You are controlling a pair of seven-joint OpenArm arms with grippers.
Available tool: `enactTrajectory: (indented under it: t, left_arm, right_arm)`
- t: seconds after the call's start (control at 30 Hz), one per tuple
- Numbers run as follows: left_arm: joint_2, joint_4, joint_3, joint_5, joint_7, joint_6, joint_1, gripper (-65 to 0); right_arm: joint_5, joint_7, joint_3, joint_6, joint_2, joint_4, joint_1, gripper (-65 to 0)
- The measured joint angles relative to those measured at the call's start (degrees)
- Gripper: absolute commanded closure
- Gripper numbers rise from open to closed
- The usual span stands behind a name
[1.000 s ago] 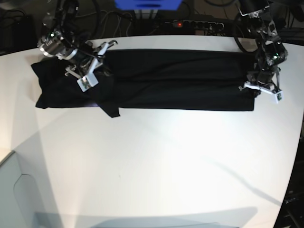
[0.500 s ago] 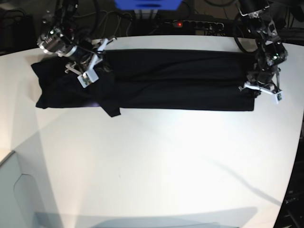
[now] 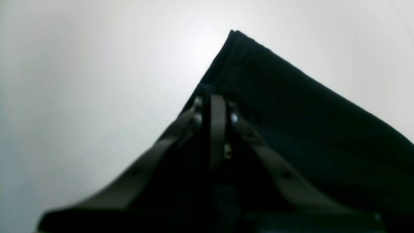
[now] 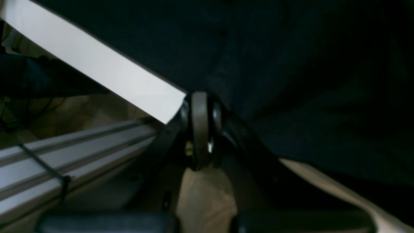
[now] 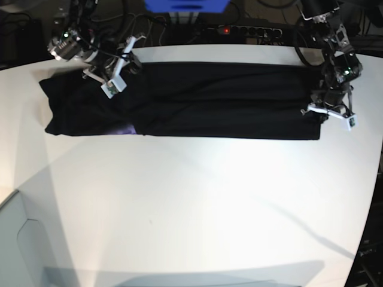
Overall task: Fold the T-shirt properly
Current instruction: 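Open the left gripper and lift it off the strip's end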
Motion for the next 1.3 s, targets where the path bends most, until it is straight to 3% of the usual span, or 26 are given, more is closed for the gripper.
enactTrajectory:
  t: [0.13, 0.27, 0.6, 0.83, 1.17, 1.3]
  left_arm:
    - [1.18, 0.00, -0.11, 0.35, 0.09, 0.00, 0.11, -0.5]
    - [1.16, 0.00, -0.11, 0.39, 0.07, 0.00, 0.11, -0.5]
    - [1.16, 0.61, -0.13, 0.00, 0.07, -0.02, 0.11, -1.7]
    - [2.82, 1.81, -4.35, -0.02, 0.22, -0.04, -0.02, -20.7]
    - [4.39, 10.75, -5.40, 0.00, 0.46, -0.22, 0.33, -21.2]
    - [7.17, 13.66, -9.49, -0.31, 0.55, -0.26, 0.24, -21.2]
  right_arm:
    - [0.02, -0.02, -0.04, 0.00, 0.00, 0.00, 0.15, -11.6]
    - [0.04, 0.00, -0.04, 0.00, -0.02, 0.00, 0.15, -15.2]
    - [0.20, -2.01, 2.27, 0.00, -0.48, 0.00, 0.94, -15.1]
    - [-0.02, -2.03, 3.76, 0.00, -1.09, 0.00, 3.74, -15.0]
    - [0.04, -2.12, 3.67, 0.00, -1.11, 0.00, 5.03, -15.0]
    - [0.15, -2.14, 3.69, 0.00, -1.11, 0.00, 5.07, -15.0]
